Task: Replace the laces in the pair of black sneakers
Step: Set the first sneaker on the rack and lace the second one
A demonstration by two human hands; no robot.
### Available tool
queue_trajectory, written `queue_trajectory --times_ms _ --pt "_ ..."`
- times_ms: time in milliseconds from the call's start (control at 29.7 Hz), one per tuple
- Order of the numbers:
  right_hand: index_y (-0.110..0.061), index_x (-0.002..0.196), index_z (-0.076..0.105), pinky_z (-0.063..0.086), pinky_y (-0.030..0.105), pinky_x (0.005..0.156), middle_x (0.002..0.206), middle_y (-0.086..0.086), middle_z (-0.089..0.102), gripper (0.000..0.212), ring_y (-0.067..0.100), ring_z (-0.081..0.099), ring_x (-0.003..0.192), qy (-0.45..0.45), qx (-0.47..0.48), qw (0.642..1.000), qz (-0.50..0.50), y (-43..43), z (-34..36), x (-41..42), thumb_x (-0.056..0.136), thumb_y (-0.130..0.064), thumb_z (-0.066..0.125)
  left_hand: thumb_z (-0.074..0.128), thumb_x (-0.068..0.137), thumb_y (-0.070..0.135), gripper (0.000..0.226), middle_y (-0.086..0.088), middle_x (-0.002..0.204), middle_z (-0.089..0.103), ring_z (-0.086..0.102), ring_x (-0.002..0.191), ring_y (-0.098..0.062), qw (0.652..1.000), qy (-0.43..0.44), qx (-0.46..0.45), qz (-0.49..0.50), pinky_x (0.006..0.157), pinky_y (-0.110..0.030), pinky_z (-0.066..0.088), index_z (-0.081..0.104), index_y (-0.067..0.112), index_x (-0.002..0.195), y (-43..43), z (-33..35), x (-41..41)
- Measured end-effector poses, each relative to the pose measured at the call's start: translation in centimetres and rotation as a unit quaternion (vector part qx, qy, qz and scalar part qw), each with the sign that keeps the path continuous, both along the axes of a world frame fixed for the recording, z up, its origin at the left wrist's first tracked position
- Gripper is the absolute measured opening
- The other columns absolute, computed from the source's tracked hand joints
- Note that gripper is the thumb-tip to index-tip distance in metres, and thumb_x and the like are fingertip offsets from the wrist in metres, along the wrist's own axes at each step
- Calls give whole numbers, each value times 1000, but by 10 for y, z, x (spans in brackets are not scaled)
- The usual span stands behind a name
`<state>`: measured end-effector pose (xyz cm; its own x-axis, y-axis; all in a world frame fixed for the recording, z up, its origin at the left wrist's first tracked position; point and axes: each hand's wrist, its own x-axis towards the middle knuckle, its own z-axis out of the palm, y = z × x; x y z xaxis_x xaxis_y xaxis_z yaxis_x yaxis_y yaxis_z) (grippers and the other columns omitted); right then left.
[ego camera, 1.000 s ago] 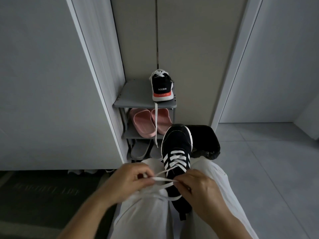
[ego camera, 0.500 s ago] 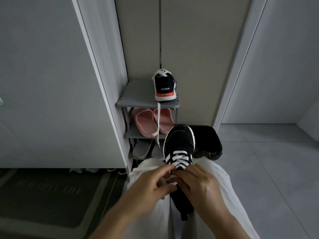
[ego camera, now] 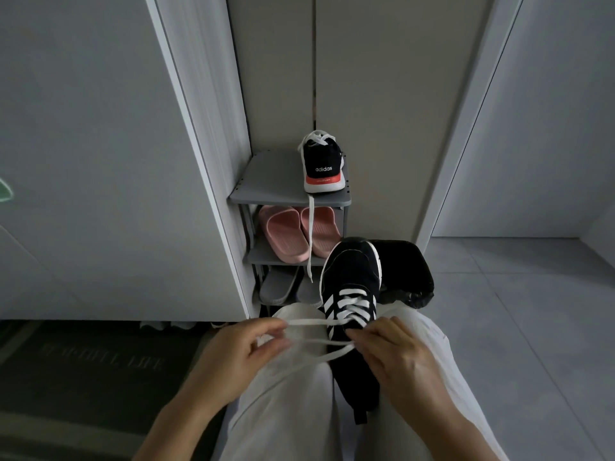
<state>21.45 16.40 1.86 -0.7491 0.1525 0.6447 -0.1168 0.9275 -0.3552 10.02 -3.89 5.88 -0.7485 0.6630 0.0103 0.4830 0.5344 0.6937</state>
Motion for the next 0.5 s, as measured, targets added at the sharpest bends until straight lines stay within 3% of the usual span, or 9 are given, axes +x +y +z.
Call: queue_trajectory --times_ms 67,168,269,403,504 --pt "-17 91 73 49 23 58 80 -3 61 19 13 58 70 11 -1 1000 27 -13 0 -5 84 -20 56 55 86 36 21 21 82 67 56 50 0 989 -131 61 -16 52 -11 44 57 34 107 18 8 15" --pt "-19 93 68 50 25 55 79 -3 59 16 14 58 69 26 -8 999 23 -25 -3 -9 82 -18 58 59 89 17 14 4 65 66 47 42 -6 953 -270 138 4 41 -14 34 63 15 103 44 7 31" --pt "-24 101 62 51 25 54 80 -3 60 23 13 59 69 24 -4 1000 2 -24 -9 -8 80 -16 55 61 88 14 10 1 54 56 40 40 -7 936 -324 130 51 40 -15 29 67 7 94 51 1 31" --pt "-12 88 70 50 28 52 80 -2 59 14 13 57 69 28 22 999 10 -22 -13 -6 81 -10 59 61 88 17 10 3 50 48 36 39 -5 896 -418 135 59 40 -15 24 69 15 81 51 -5 32" --pt "-12 87 70 50 28 52 79 -2 59 13 13 56 68 31 27 999 10 -22 -13 -8 80 -8 60 62 86 13 10 5 44 40 29 35 -3 880 -440 159 85 34 -12 20 69 15 78 51 -6 31"
